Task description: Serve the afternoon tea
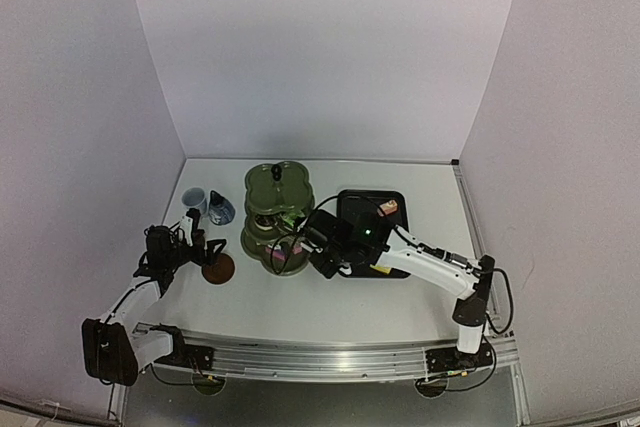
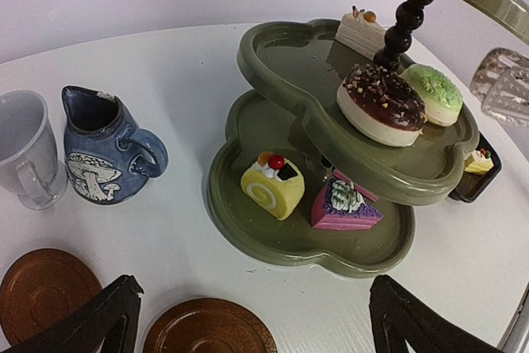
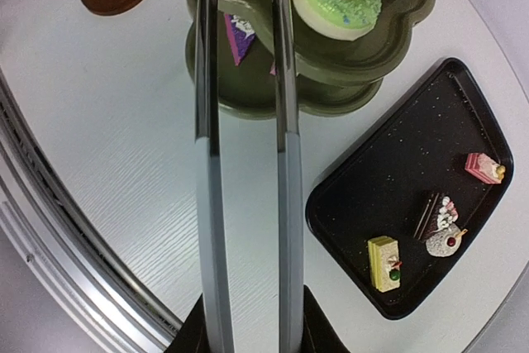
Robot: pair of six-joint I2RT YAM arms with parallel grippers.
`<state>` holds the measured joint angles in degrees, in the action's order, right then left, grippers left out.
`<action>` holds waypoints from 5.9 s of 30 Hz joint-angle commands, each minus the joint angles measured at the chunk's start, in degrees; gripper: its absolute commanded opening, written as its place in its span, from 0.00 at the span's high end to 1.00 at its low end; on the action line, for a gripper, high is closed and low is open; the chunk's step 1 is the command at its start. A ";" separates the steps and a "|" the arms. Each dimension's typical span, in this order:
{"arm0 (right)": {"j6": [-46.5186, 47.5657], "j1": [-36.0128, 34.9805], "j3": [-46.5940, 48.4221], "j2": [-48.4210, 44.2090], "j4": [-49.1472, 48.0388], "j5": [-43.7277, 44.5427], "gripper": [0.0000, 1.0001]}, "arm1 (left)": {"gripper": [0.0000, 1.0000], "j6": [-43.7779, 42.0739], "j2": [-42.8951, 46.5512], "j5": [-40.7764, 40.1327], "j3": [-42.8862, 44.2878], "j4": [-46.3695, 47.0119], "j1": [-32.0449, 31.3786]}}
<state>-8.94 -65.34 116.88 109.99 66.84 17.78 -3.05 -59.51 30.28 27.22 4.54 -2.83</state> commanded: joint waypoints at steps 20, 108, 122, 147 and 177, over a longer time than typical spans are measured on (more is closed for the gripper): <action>-21.92 9.53 -25.70 -26.13 0.30 -4.12 0.76 | 0.03 -0.85 0.22 0.97 0.31 0.56 0.19; -14.02 25.04 -22.69 -16.01 4.22 -4.29 1.00 | 0.03 -0.56 0.01 0.27 0.45 0.49 0.19; 2.26 26.14 -10.19 -14.75 12.25 -9.20 1.00 | 0.03 -3.04 -0.21 -0.04 1.89 -2.16 0.21; 12.25 20.54 -10.57 -23.35 23.29 -19.07 1.00 | 0.03 -8.74 -4.30 3.59 7.18 -2.50 0.22; 6.05 0.03 19.09 6.76 16.32 -11.83 1.00 | 0.03 -6.79 2.23 1.52 1.88 -1.76 0.20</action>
<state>-2.44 -65.54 131.82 113.60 78.60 -1.16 -10.45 -59.13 32.37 29.67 1.54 -2.83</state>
